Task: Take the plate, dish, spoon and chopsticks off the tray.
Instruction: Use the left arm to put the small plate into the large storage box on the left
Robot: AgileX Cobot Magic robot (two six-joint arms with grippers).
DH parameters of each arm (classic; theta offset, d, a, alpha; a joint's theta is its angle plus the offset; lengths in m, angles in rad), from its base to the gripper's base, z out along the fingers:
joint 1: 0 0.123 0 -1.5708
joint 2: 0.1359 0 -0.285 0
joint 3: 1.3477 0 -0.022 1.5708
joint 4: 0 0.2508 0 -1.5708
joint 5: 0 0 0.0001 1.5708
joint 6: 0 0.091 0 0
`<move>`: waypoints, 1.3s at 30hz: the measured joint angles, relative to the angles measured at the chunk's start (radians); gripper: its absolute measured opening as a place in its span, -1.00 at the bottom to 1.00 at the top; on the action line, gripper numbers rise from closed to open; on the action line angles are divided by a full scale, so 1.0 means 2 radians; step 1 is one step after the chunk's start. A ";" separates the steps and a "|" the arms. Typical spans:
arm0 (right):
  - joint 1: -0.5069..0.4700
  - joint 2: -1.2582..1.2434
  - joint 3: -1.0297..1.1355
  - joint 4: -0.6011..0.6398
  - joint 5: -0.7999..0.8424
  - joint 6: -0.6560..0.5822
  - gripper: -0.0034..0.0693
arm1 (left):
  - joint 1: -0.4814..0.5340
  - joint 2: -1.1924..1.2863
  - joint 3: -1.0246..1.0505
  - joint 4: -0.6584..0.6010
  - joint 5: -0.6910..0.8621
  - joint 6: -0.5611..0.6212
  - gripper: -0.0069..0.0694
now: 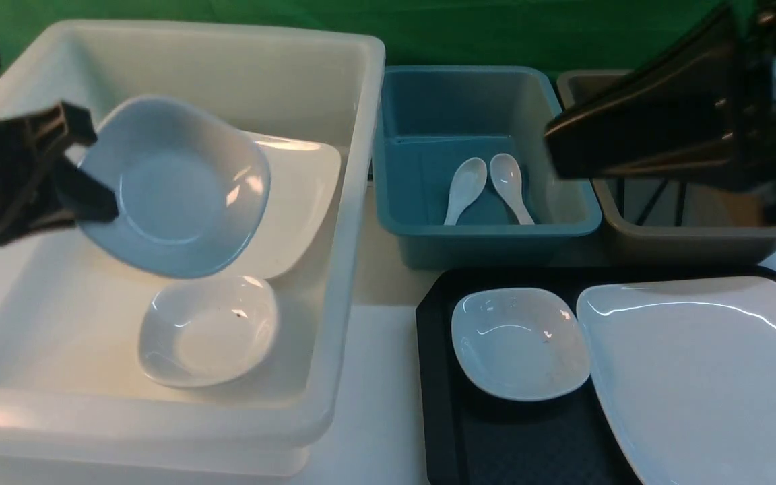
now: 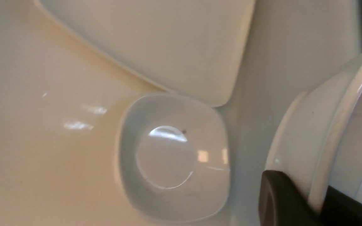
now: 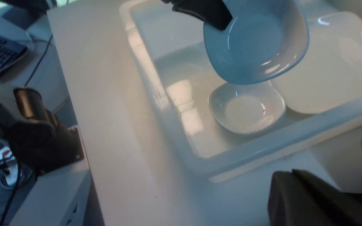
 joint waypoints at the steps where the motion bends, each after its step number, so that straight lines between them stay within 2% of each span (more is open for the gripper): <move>1: 0.025 0.010 0.000 -0.013 -0.016 0.007 -0.84 | 0.006 0.003 0.017 -0.001 -0.008 0.000 -0.74; 7: 0.088 0.057 0.000 -0.030 -0.095 0.020 -0.84 | 0.011 0.032 0.061 -0.025 -0.063 0.003 -0.74; 16: 0.092 0.108 0.000 -0.034 -0.169 0.042 -0.83 | 0.007 0.090 0.064 -0.041 -0.071 0.012 -0.67; 21: 0.092 0.122 0.000 -0.035 -0.173 0.042 -0.82 | -0.029 0.118 0.064 -0.040 -0.087 0.012 -0.41; 26: 0.092 0.123 0.000 -0.038 -0.172 0.043 -0.81 | -0.039 0.133 0.064 -0.040 -0.097 0.005 -0.08; 27: 0.092 0.123 0.000 -0.038 -0.172 0.043 -0.81 | -0.040 0.133 0.064 -0.039 -0.097 0.004 -0.07; 29: 0.092 0.123 0.000 -0.046 -0.170 0.049 -0.80 | -0.040 0.132 0.062 -0.023 -0.097 0.001 0.13; 34: 0.092 0.123 -0.001 -0.078 -0.156 0.075 -0.80 | -0.040 0.121 0.044 0.049 -0.074 -0.032 0.31; 39: 0.092 0.126 -0.032 -0.171 -0.092 0.143 -0.83 | -0.040 0.097 0.029 0.081 -0.055 -0.040 0.33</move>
